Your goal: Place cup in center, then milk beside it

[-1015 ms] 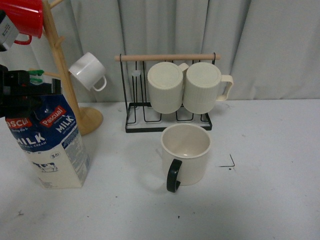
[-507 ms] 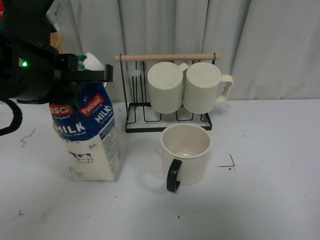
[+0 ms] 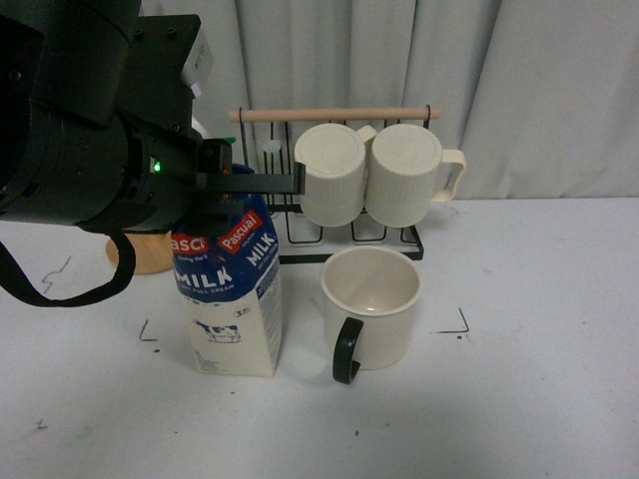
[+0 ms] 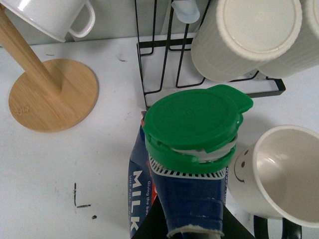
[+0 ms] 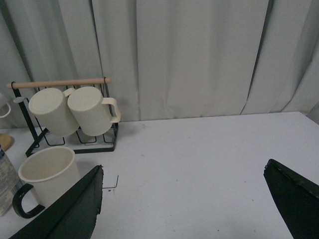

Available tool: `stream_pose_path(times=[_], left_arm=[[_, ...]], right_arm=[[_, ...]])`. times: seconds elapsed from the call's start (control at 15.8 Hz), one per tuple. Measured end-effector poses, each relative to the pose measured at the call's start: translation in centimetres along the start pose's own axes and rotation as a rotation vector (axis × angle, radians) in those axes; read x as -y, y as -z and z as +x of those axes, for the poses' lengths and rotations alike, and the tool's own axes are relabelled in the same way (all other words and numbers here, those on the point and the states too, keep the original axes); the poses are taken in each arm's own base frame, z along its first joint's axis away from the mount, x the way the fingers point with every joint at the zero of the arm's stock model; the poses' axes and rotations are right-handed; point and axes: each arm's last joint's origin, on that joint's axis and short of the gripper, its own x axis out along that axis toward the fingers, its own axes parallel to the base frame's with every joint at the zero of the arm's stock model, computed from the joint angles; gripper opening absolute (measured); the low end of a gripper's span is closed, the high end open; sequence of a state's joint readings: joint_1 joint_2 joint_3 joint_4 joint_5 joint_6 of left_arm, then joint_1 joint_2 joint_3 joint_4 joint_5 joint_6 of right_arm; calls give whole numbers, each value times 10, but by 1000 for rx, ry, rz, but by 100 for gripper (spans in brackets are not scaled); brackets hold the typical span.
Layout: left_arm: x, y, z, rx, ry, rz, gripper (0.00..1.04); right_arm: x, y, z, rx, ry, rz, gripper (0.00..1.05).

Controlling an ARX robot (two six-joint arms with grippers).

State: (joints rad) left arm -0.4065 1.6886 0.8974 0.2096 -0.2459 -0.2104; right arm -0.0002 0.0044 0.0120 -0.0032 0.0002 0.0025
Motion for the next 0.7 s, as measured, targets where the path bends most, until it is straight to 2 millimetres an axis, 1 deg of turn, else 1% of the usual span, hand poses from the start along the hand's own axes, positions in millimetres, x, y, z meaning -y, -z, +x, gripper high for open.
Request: stream_pose_path(times=[0.19, 0.25, 0.57, 0.7], left_arm=[[15, 3, -4, 1, 25, -15, 4], [17, 4, -5, 0, 30, -17, 4], [19, 5, -6, -12, 33, -20, 5], [19, 5, -6, -13, 33, -24, 8]], right_arm=[[0, 0, 0, 0, 0, 0, 98], [0, 0, 0, 0, 0, 0, 98], [0, 0, 0, 0, 0, 0, 98], [0, 0, 0, 0, 0, 0, 98]])
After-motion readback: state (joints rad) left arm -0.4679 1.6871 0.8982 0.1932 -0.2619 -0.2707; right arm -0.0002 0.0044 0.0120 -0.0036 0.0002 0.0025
